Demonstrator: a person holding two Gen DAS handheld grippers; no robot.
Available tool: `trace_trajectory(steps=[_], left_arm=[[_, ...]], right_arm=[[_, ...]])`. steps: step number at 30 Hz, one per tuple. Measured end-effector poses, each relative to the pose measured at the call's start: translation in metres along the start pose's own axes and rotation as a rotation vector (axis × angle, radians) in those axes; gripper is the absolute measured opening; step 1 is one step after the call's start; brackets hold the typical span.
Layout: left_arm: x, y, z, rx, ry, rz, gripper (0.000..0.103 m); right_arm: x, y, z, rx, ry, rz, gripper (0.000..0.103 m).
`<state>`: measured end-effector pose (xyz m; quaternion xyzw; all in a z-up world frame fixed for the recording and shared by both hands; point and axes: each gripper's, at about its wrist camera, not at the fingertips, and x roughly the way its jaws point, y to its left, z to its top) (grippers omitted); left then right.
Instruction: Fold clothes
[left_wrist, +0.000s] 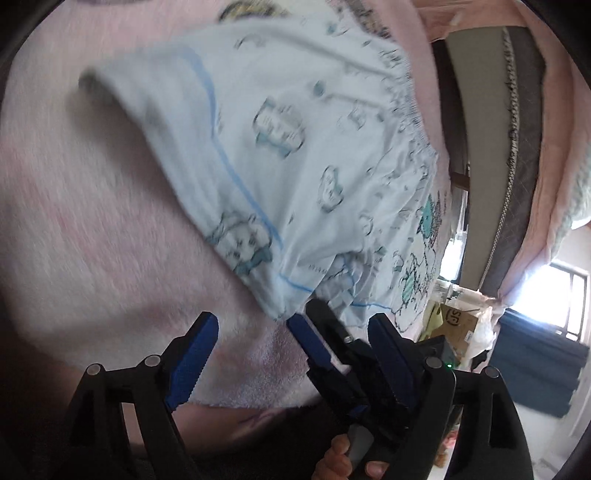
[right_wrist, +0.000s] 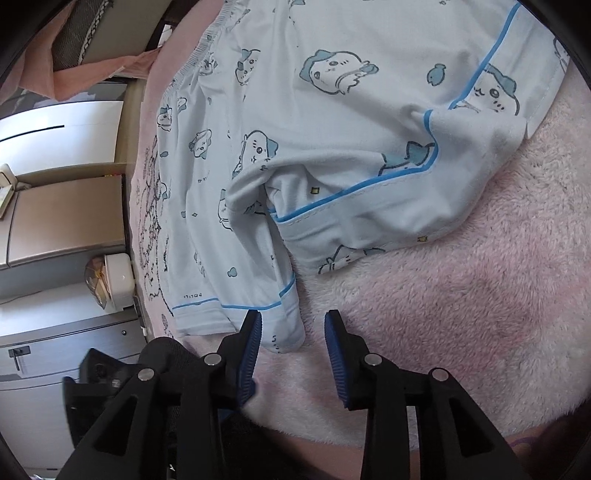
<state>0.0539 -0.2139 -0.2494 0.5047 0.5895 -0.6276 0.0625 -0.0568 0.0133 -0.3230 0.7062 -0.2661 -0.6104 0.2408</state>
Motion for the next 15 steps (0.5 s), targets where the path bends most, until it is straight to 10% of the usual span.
trace_trajectory(steps=[8, 15], left_arm=[[-0.023, -0.040, 0.057, 0.140, -0.082, -0.038, 0.083], [-0.013, -0.089, 0.135, 0.406, -0.087, 0.082, 0.083]], right_arm=[[0.006, 0.002, 0.001, -0.018, 0.003, 0.005, 0.036], [0.011, 0.006, 0.003, -0.041, 0.005, -0.007, 0.036]])
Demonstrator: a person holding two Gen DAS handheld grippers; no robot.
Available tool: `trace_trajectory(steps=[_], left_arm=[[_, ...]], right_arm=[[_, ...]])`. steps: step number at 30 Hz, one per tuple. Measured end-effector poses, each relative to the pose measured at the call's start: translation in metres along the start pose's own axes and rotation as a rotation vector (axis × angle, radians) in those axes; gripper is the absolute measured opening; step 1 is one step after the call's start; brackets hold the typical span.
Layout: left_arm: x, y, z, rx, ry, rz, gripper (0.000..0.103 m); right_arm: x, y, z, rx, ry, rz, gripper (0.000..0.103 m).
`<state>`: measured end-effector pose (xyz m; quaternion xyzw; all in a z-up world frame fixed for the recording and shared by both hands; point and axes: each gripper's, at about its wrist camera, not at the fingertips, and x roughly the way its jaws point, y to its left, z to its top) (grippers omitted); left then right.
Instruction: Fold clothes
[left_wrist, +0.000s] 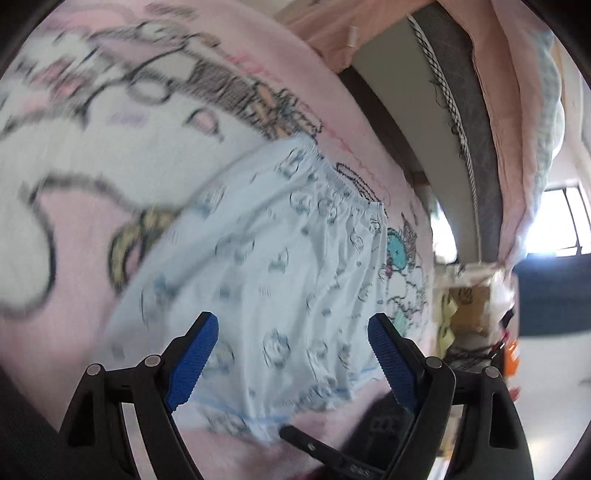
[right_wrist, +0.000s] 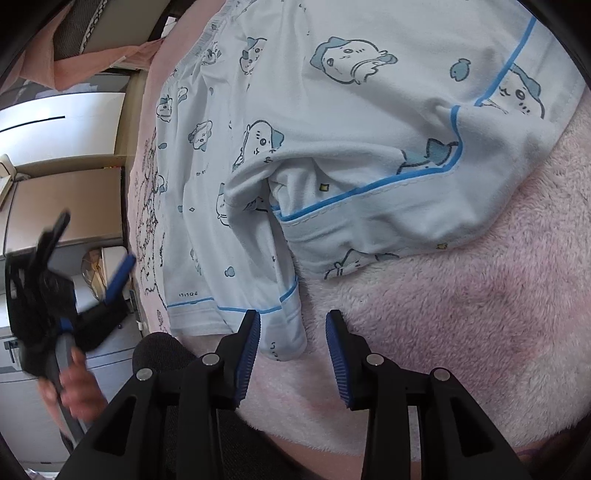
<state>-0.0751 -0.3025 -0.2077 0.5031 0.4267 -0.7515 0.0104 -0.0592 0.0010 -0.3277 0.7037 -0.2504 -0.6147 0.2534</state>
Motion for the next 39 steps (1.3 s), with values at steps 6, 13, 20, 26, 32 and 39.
trace_trajectory(steps=[6, 13, 20, 26, 32, 39], left_arm=[[0.018, -0.021, 0.060, 0.276, 0.011, 0.202, 0.083], [0.052, -0.032, 0.107, 0.464, 0.034, 0.315, 0.083], [0.088, -0.024, 0.128, 0.458, 0.085, 0.340, 0.083], [0.094, -0.016, 0.136, 0.386, 0.060, 0.278, 0.072], [0.096, -0.016, 0.140, 0.364, 0.052, 0.272, 0.039], [0.101, -0.025, 0.137, 0.350, 0.059, 0.252, 0.016]], right_arm=[[-0.003, 0.005, 0.000, -0.032, -0.026, -0.016, 0.037], [0.004, 0.022, -0.003, -0.119, -0.032, -0.080, 0.037], [0.005, 0.021, -0.001, -0.115, -0.044, -0.069, 0.037], [0.006, 0.023, 0.000, -0.127, -0.039, -0.073, 0.037], [0.013, 0.026, 0.001, -0.115, -0.032, -0.062, 0.037], [0.008, 0.022, 0.003, -0.105, -0.033, -0.057, 0.035]])
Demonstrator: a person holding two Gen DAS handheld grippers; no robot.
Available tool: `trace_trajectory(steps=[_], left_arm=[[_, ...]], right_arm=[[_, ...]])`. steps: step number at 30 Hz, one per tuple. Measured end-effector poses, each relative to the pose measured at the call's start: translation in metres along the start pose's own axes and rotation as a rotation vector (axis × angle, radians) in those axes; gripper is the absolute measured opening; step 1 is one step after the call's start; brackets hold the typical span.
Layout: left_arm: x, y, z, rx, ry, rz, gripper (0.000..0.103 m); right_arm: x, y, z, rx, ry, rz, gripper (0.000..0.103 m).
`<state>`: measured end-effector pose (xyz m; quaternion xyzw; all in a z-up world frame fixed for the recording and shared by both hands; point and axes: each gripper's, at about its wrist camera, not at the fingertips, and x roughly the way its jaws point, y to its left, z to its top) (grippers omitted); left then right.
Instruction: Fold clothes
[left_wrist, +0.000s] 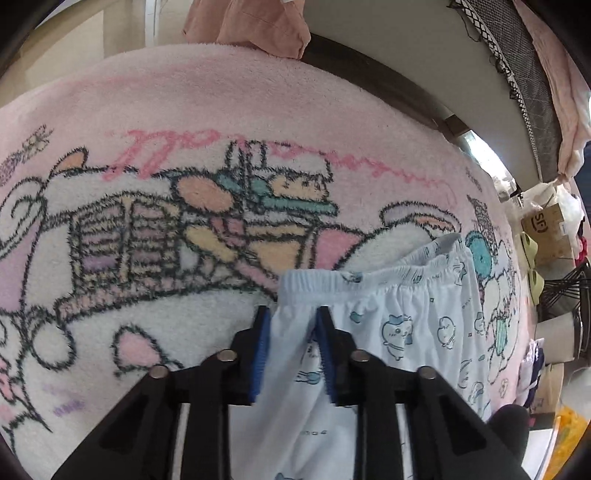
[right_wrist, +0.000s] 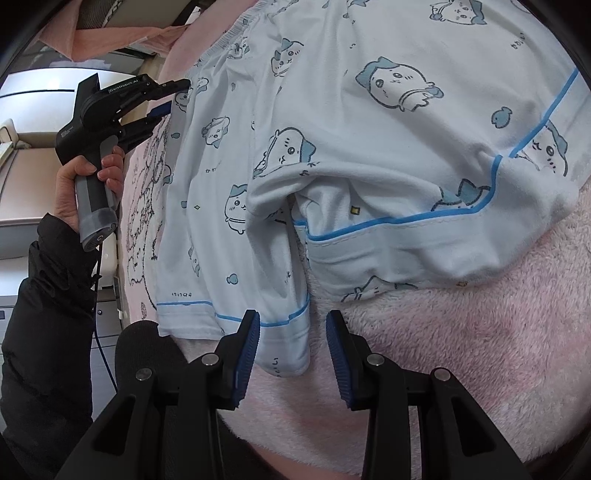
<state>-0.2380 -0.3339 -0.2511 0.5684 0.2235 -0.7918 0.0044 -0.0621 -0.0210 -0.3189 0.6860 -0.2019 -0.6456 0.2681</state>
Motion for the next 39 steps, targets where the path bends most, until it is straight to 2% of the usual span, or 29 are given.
trace_trajectory(steps=[1, 2, 4, 8, 12, 18, 23, 25, 30, 31, 33, 34, 35, 36, 37, 39], left_arm=[[0.001, -0.001, 0.001, 0.004, -0.002, 0.012, 0.013], [0.001, -0.002, 0.002, 0.005, -0.008, 0.022, 0.011], [0.001, -0.001, 0.005, -0.002, -0.011, 0.029, 0.008], [0.004, 0.003, 0.012, -0.007, 0.007, 0.059, 0.005], [0.004, 0.004, 0.022, 0.034, 0.005, 0.099, 0.005], [0.004, 0.007, 0.040, 0.056, 0.004, 0.149, 0.005], [0.014, 0.004, 0.042, 0.131, 0.034, 0.267, 0.008], [0.015, 0.004, 0.041, 0.133, 0.050, 0.279, 0.008], [0.003, 0.009, 0.048, 0.030, 0.055, 0.261, 0.011], [-0.002, 0.010, 0.050, 0.013, 0.049, 0.265, 0.015], [-0.016, 0.012, 0.054, -0.006, 0.017, 0.326, 0.027], [-0.025, 0.013, 0.055, -0.016, -0.003, 0.349, 0.048], [-0.034, 0.015, 0.056, -0.028, -0.024, 0.366, 0.072], [-0.045, 0.017, 0.057, -0.046, -0.044, 0.370, 0.080], [-0.055, 0.019, 0.057, -0.065, -0.064, 0.365, 0.083], [-0.074, 0.020, 0.055, -0.098, -0.095, 0.346, 0.083]], right_arm=[[0.000, -0.001, 0.000, 0.003, -0.004, -0.004, 0.030], [0.000, -0.002, 0.000, 0.002, -0.005, -0.016, 0.018], [0.001, -0.006, 0.001, 0.011, -0.002, -0.022, 0.010], [0.002, -0.010, 0.001, 0.034, 0.019, 0.007, 0.007], [0.001, -0.007, 0.001, -0.004, 0.026, -0.018, 0.006], [0.003, -0.012, 0.003, 0.010, 0.054, -0.015, 0.005], [0.004, -0.011, 0.002, 0.001, 0.066, -0.028, 0.003], [0.004, -0.014, 0.002, 0.018, 0.066, -0.013, 0.004], [0.002, -0.025, 0.003, 0.102, 0.067, 0.053, 0.011], [0.001, -0.024, 0.003, 0.104, 0.063, 0.055, 0.016], [-0.005, -0.021, 0.003, 0.094, 0.046, 0.058, 0.030], [-0.007, -0.020, 0.003, 0.087, 0.037, 0.060, 0.045], [-0.011, -0.019, 0.003, 0.082, 0.027, 0.059, 0.064], [-0.016, -0.019, 0.002, 0.075, 0.014, 0.047, 0.071], [-0.021, -0.018, 0.002, 0.065, -0.002, 0.023, 0.076], [-0.028, -0.019, 0.001, 0.066, -0.024, -0.008, 0.077]])
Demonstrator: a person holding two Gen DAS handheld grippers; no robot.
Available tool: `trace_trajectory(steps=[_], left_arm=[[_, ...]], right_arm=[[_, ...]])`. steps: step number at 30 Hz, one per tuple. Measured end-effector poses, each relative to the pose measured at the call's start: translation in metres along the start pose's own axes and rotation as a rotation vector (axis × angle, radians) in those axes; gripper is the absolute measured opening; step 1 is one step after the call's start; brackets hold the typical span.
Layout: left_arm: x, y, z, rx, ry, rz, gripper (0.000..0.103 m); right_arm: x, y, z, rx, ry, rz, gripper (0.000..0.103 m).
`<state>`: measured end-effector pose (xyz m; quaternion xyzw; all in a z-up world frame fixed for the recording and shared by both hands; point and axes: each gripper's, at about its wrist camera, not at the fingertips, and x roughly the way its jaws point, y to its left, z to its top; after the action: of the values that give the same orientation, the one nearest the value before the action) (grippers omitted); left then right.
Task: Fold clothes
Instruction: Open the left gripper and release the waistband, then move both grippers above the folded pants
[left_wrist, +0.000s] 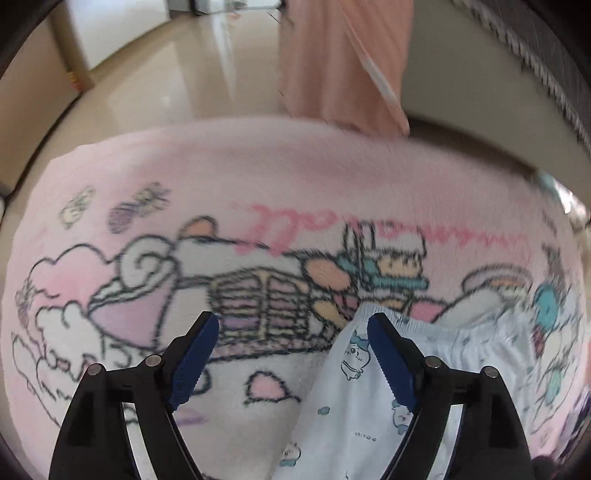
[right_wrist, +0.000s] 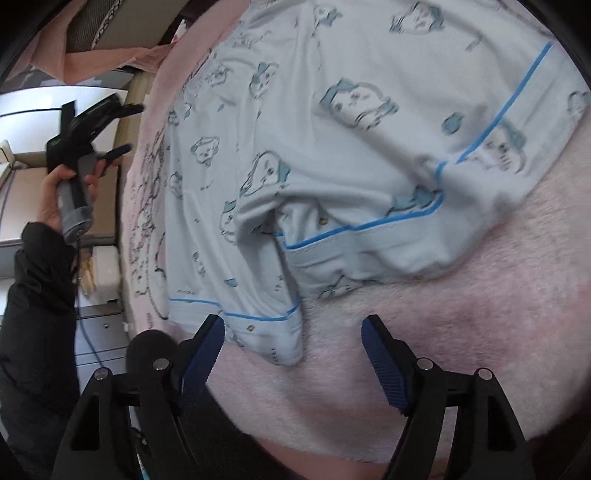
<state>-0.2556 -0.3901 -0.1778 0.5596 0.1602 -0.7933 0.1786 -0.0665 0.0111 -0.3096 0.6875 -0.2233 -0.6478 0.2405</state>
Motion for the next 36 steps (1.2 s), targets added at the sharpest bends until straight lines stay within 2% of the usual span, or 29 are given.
trace_trajectory(steps=[3, 8, 14, 22, 26, 30, 33, 36], left_arm=[[-0.023, 0.002, -0.008, -0.029, -0.024, -0.026, 0.083], [-0.058, -0.002, -0.034, -0.019, -0.062, -0.084, 0.083], [-0.088, -0.010, -0.087, -0.053, -0.109, -0.192, 0.083], [-0.097, -0.049, -0.158, 0.017, -0.114, -0.265, 0.083], [-0.107, -0.079, -0.181, 0.098, -0.148, -0.229, 0.083], [-0.126, -0.129, -0.208, 0.308, -0.297, -0.072, 0.083], [-0.132, -0.171, -0.236, 0.520, -0.407, 0.049, 0.083], [-0.126, -0.206, -0.259, 0.667, -0.473, 0.101, 0.083]], right_arm=[[-0.008, -0.004, -0.001, 0.037, -0.018, 0.012, 0.077], [-0.026, -0.003, 0.000, 0.035, -0.059, 0.020, 0.077], [-0.043, -0.001, 0.006, 0.024, -0.096, 0.041, 0.077], [-0.074, -0.009, 0.027, 0.038, -0.181, 0.034, 0.077], [-0.101, -0.009, 0.054, 0.032, -0.221, 0.044, 0.077], [-0.131, -0.007, 0.087, -0.009, -0.259, 0.052, 0.077], [-0.146, -0.016, 0.105, 0.007, -0.277, 0.053, 0.077], [-0.151, -0.035, 0.119, 0.054, -0.270, 0.089, 0.078]])
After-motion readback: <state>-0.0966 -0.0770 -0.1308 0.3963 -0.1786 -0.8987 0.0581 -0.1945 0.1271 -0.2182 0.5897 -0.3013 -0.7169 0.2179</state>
